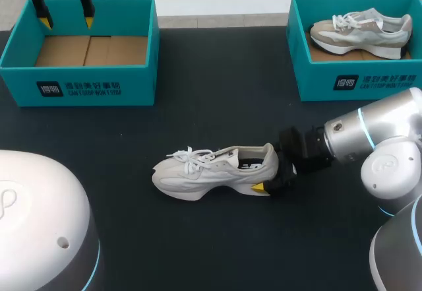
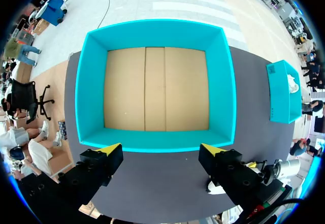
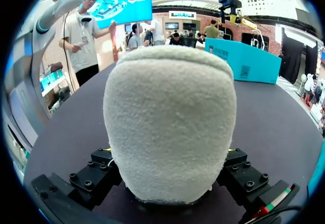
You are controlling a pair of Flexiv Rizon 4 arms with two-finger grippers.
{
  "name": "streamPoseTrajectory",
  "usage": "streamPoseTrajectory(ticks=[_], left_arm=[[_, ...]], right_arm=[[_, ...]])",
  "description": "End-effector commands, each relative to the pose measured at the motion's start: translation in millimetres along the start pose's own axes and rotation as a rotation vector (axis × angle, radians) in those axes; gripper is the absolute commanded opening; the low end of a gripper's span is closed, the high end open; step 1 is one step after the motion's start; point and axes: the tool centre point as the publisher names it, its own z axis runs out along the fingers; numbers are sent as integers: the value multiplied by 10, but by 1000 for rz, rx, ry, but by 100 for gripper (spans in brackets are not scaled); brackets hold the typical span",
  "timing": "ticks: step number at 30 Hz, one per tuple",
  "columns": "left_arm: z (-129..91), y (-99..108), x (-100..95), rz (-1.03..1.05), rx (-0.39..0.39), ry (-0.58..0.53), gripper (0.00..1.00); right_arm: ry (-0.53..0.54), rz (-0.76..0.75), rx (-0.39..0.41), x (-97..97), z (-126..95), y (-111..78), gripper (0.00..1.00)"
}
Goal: Take the shoe out of the shoebox, open the shoe tongue, remove and reinsert the insole, then place the shoe into the shoebox
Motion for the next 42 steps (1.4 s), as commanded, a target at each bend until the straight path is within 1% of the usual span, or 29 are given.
streamPoseTrajectory(ticks=[1,4,5,7,8,9,10,13,14,15,16,18,19,20,21,22,23,24,25,26,28,30,31,32,42], left_arm=[[0,0,0,0,0,0,100],[0,0,0,0,0,0,100],[-44,8,98,-17,5,-25,100],[-99,39,247,-49,16,-14,100],[-125,74,363,-84,26,-26,100],[-139,93,436,-91,22,-24,100],[-145,105,495,-132,1,-12,100],[-141,154,683,-164,-7,-35,100],[-136,189,779,-166,-9,-34,100],[-133,212,824,-186,-3,-47,100],[-122,258,913,-193,-10,-33,100],[-103,338,1047,-237,-10,-58,100],[-100,387,1115,-252,-8,-53,100],[-95,433,1183,-293,-16,-76,100],[-94,475,1242,-316,-25,-69,100],[-94,521,1292,-366,-28,-96,100],[-84,556,1349,-395,-47,-101,100],[-79,605,1406,-414,-47,-94,100],[-72,651,1466,-432,-54,-120,100],[-73,694,1513,-460,-38,-133,100],[-95,774,1575,-477,-49,-124,100],[-132,838,1619,-499,-42,-129,100],[-159,853,1650,-515,-63,-149,100],[-187,851,1650,-528,-50,-117,100],[-187,851,1650,-528,-50,-117,100]], right_arm=[[-2,1,4,2,1,13,0],[-2,1,4,2,1,13,0],[-2,1,4,2,1,13,0],[-2,1,4,2,1,13,0],[-2,1,4,2,1,13,0],[-2,1,4,2,1,13,0],[-2,1,4,2,1,13,0],[-2,1,4,2,1,13,0],[-2,1,4,2,1,13,0],[-2,1,4,2,1,13,0],[-2,1,4,2,1,13,0],[-2,1,4,2,1,13,0],[-2,1,4,2,1,13,0],[-2,1,4,2,1,13,0],[-2,1,4,2,1,13,0],[-2,1,4,2,1,13,0],[-2,1,4,2,1,13,0],[-2,1,4,2,1,13,0],[-2,1,4,2,1,13,0],[-2,1,4,2,1,13,0],[-2,1,4,2,1,13,0],[-2,1,4,2,1,13,0],[-2,1,4,2,1,13,0],[-2,1,4,2,1,13,0],[-2,1,4,2,1,13,0]])
